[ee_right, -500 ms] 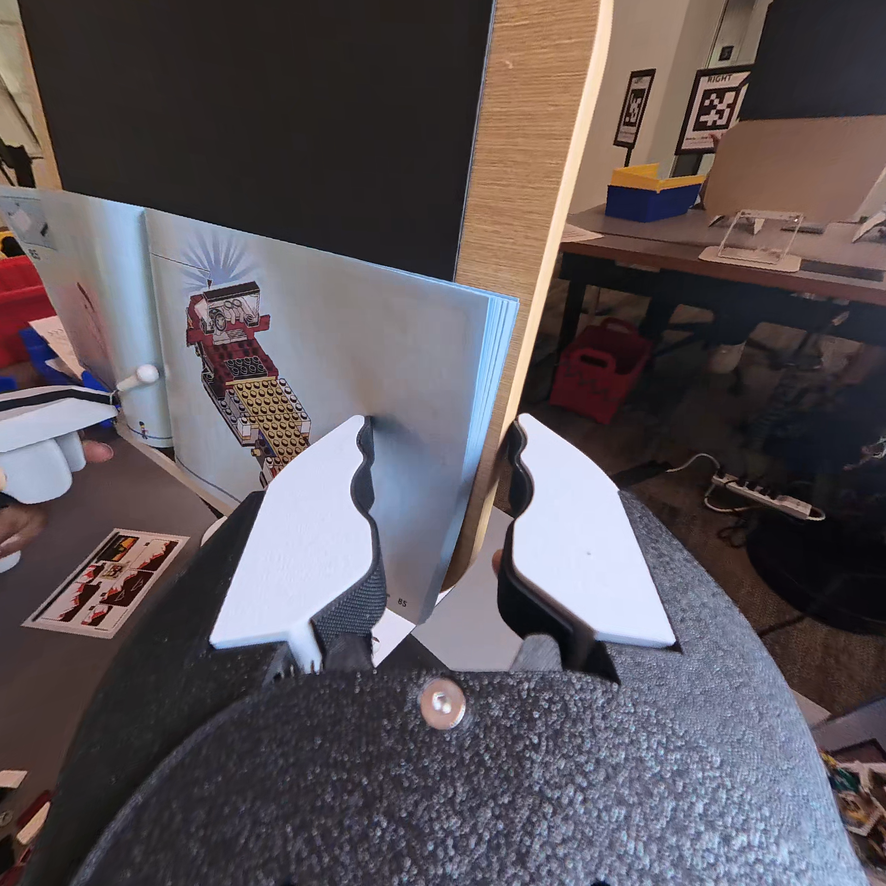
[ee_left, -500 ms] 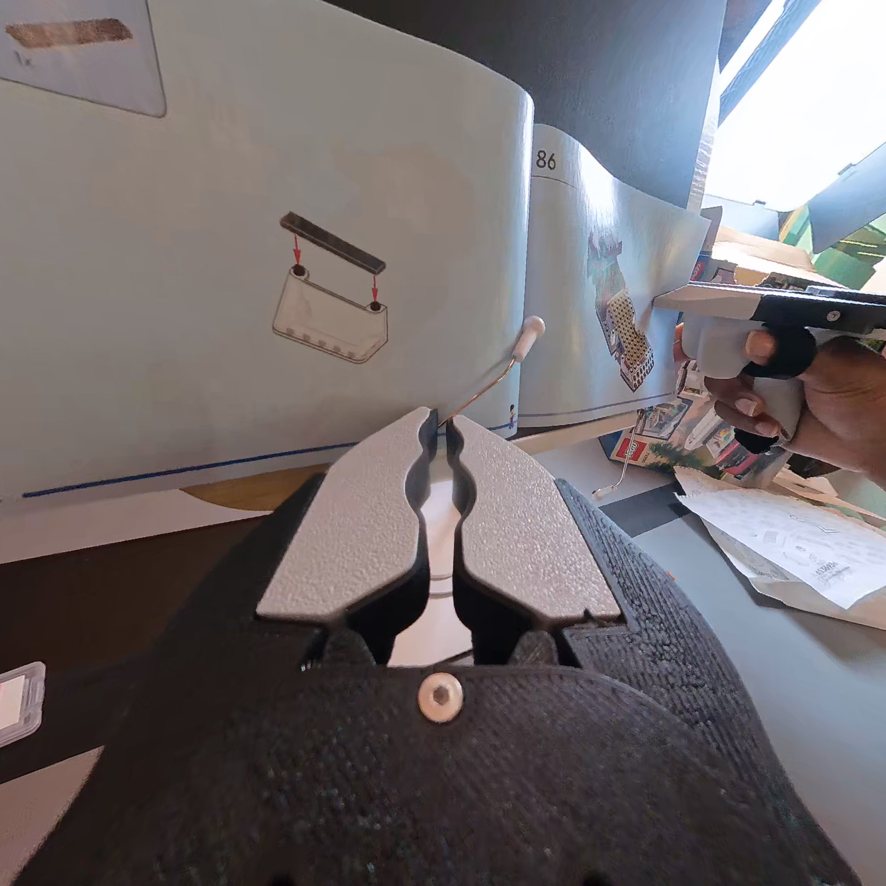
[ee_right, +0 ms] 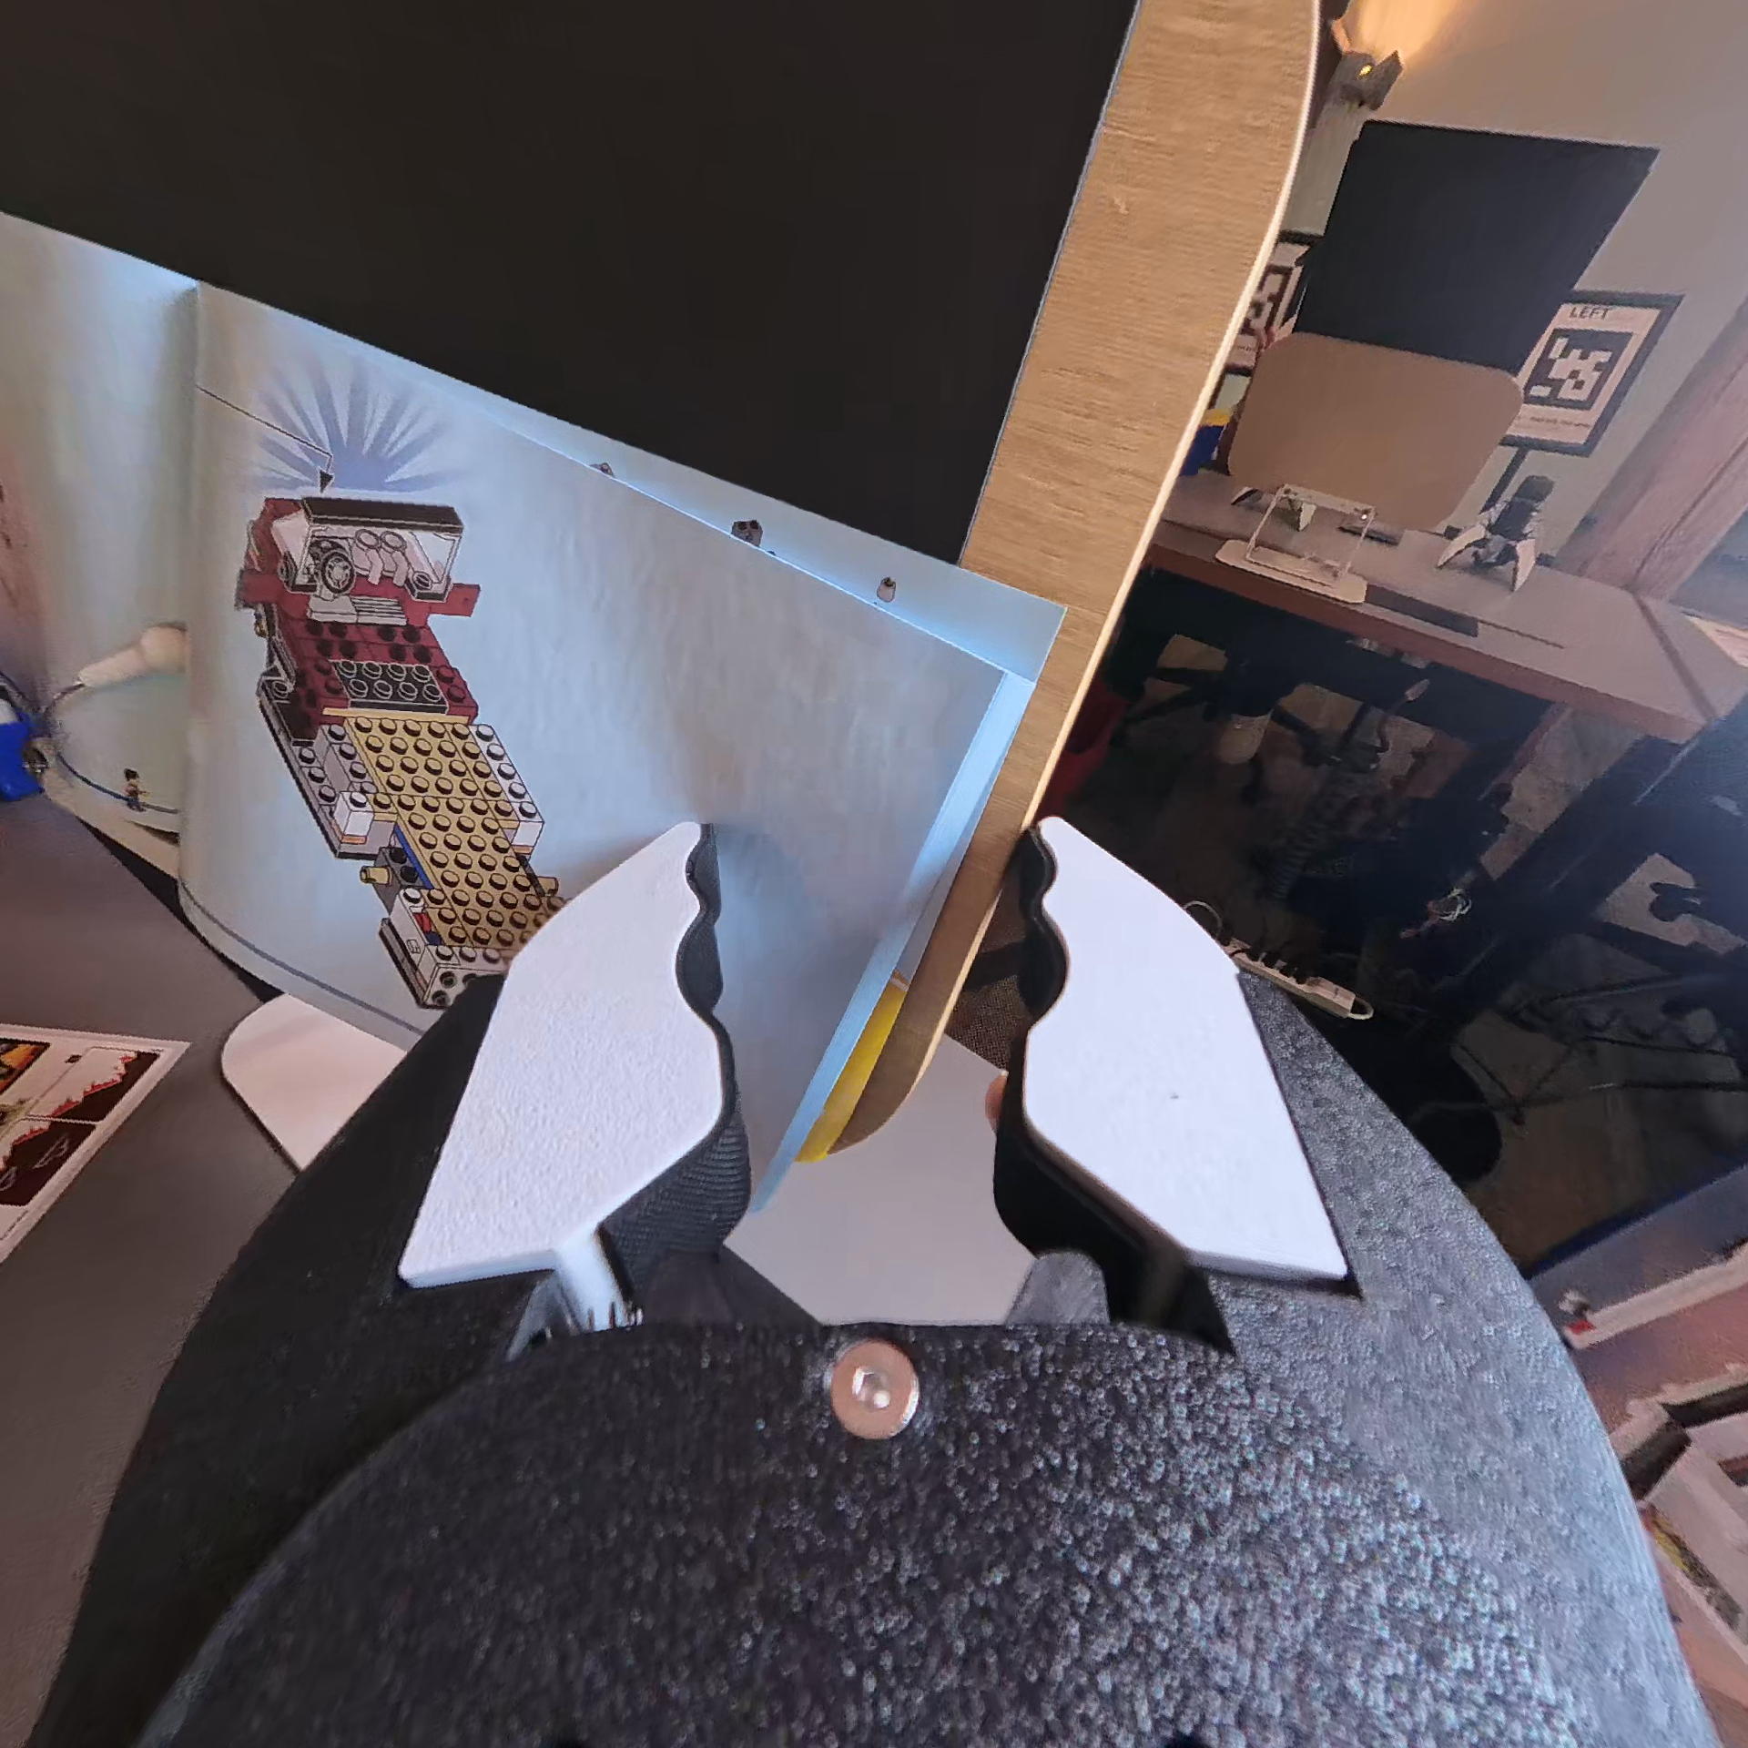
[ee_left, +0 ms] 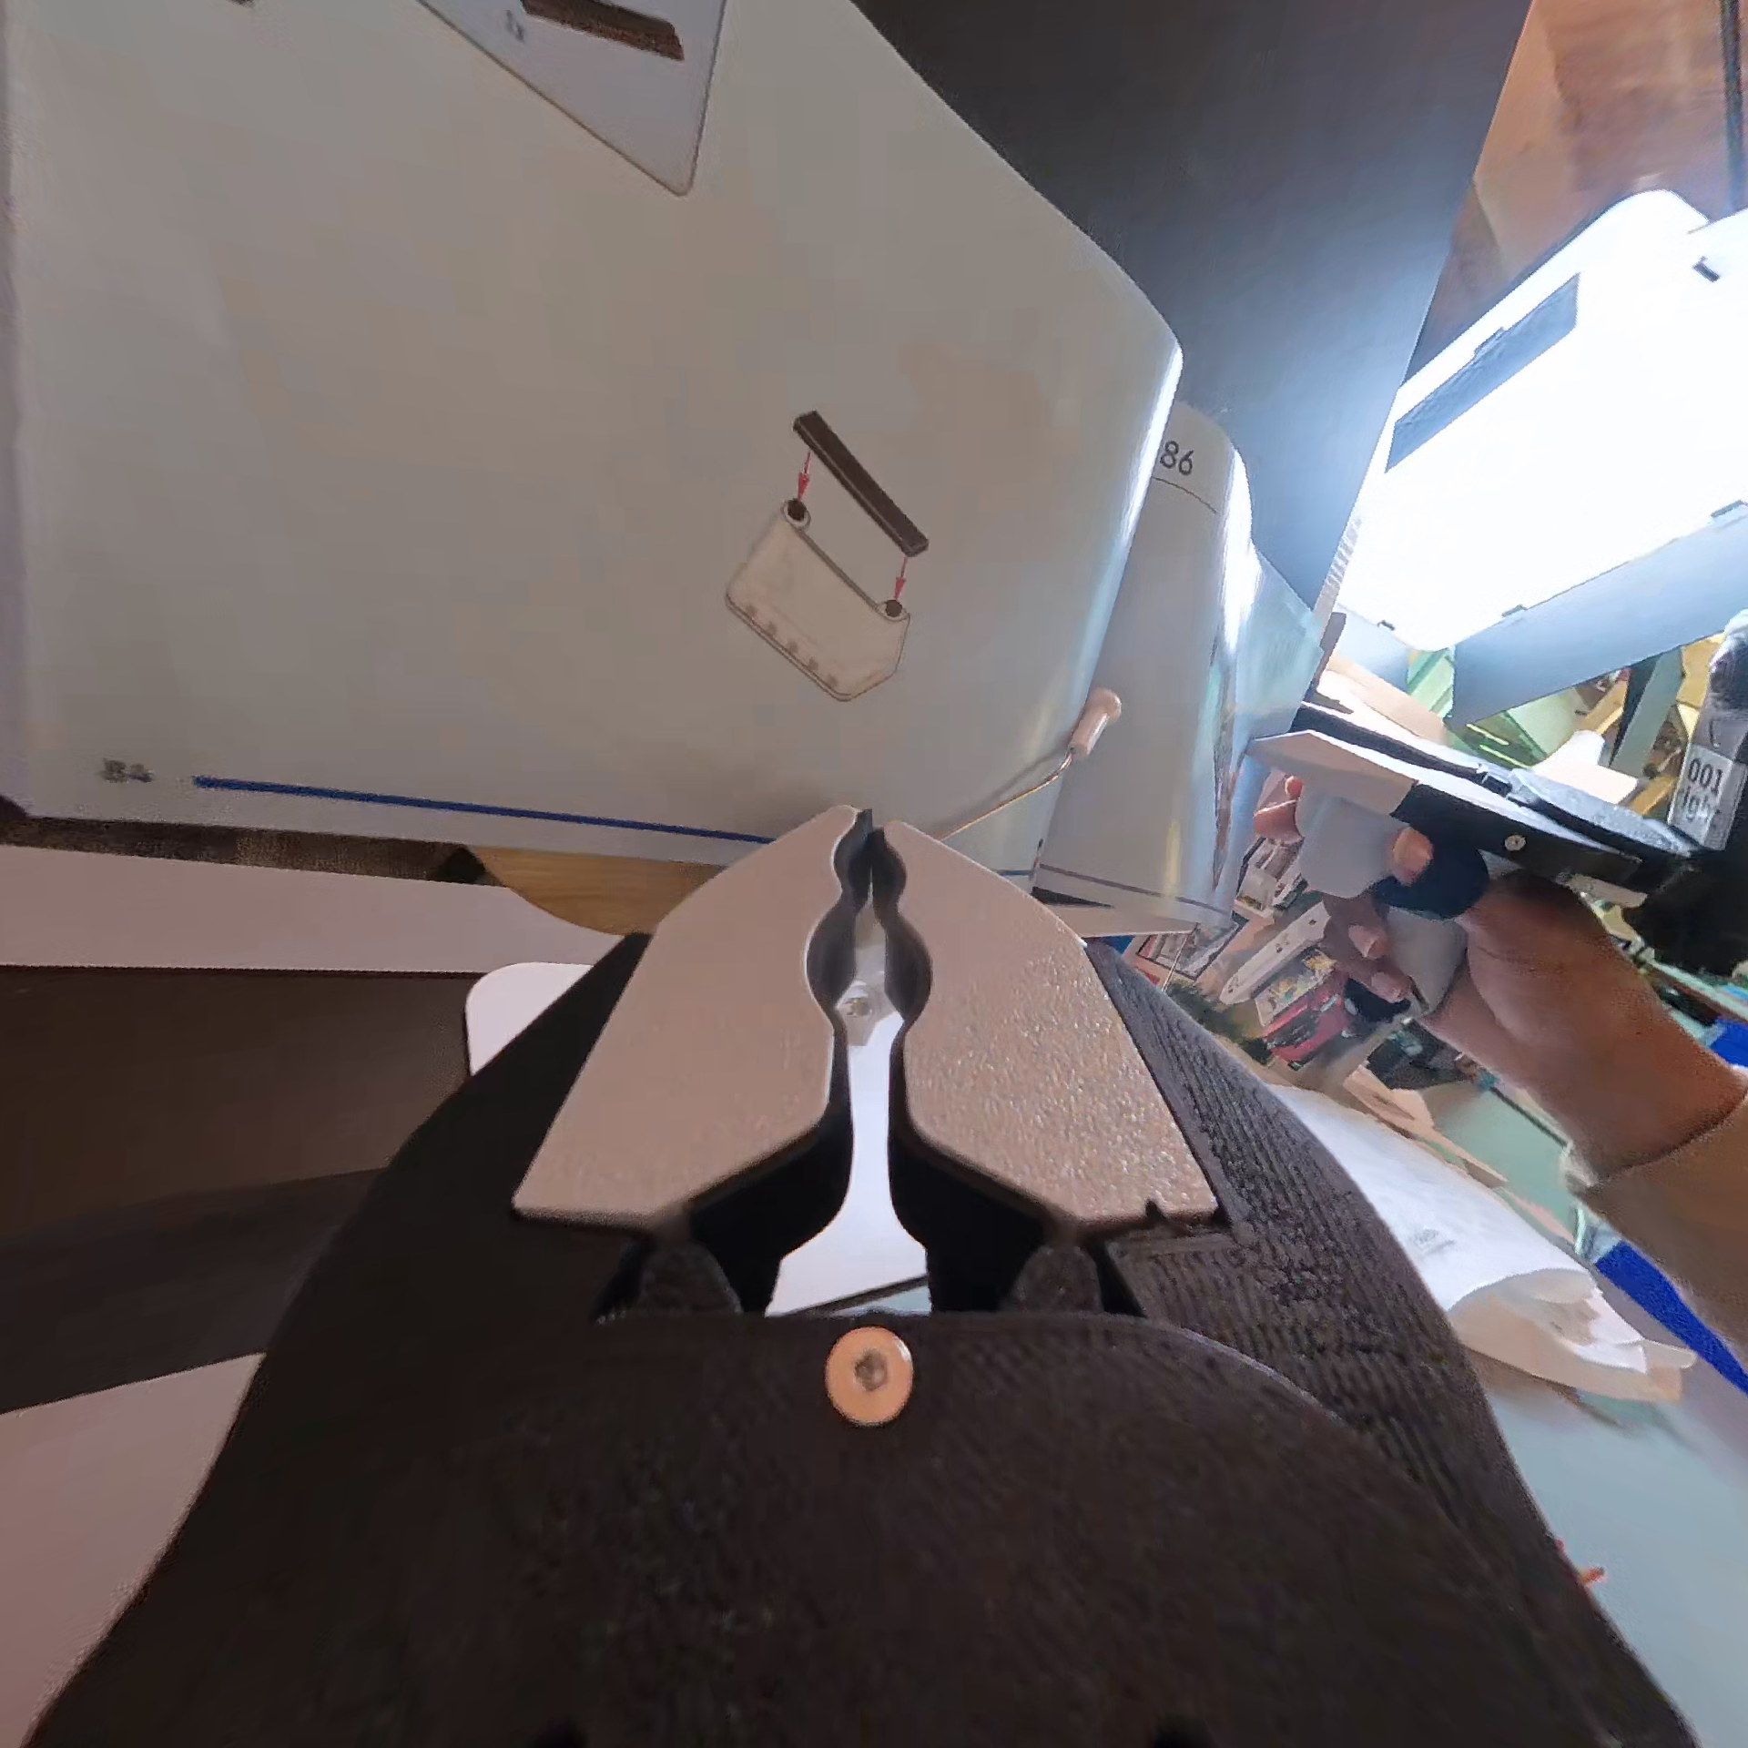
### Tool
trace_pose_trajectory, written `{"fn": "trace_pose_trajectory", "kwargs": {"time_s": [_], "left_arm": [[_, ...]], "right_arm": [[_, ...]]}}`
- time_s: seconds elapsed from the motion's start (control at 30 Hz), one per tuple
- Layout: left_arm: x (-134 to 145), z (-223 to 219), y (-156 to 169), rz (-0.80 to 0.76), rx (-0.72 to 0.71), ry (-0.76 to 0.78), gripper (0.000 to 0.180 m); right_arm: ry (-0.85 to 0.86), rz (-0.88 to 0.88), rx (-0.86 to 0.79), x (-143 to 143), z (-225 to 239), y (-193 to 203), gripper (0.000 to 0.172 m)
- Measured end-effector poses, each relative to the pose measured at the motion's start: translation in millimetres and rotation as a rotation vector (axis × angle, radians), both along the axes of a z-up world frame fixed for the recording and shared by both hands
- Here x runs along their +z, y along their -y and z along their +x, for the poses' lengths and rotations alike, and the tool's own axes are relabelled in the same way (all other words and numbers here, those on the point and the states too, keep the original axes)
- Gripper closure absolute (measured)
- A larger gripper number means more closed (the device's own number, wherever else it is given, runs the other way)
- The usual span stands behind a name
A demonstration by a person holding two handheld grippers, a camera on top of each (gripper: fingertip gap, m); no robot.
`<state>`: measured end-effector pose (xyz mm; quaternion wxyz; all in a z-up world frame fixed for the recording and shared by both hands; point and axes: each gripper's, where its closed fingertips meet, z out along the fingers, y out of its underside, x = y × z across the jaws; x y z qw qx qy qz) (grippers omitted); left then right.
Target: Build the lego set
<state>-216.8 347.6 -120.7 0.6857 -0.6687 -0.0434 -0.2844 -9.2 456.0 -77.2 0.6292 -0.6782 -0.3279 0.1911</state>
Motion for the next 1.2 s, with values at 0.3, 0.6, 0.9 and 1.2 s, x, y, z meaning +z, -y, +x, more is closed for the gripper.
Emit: {"fn": "trace_pose_trajectory", "kwargs": {"time_s": [0.3, 0.6, 0.9, 1.2], "left_arm": [[21, 36, 5, 0.118, 0.028, -0.702, 0.158], [10, 38, -20, 0.038, 0.078, -0.95, 0.177], [10, 36, -18, -0.023, 0.036, -0.778, 0.177], [25, -15, -6, 0.01, -0.018, -0.088, 0.18]], "right_arm": [[0.023, 0.036, 0.0, 14, 2, -5, 0.114], [0.028, 0.23, -0.01, 21, -6, 66, 0.115], [0.361, 0.231, 0.033, -45, -76, 68, 0.166], [0.373, 0.192, -0.093, -28, -40, 30, 0.163]]}}
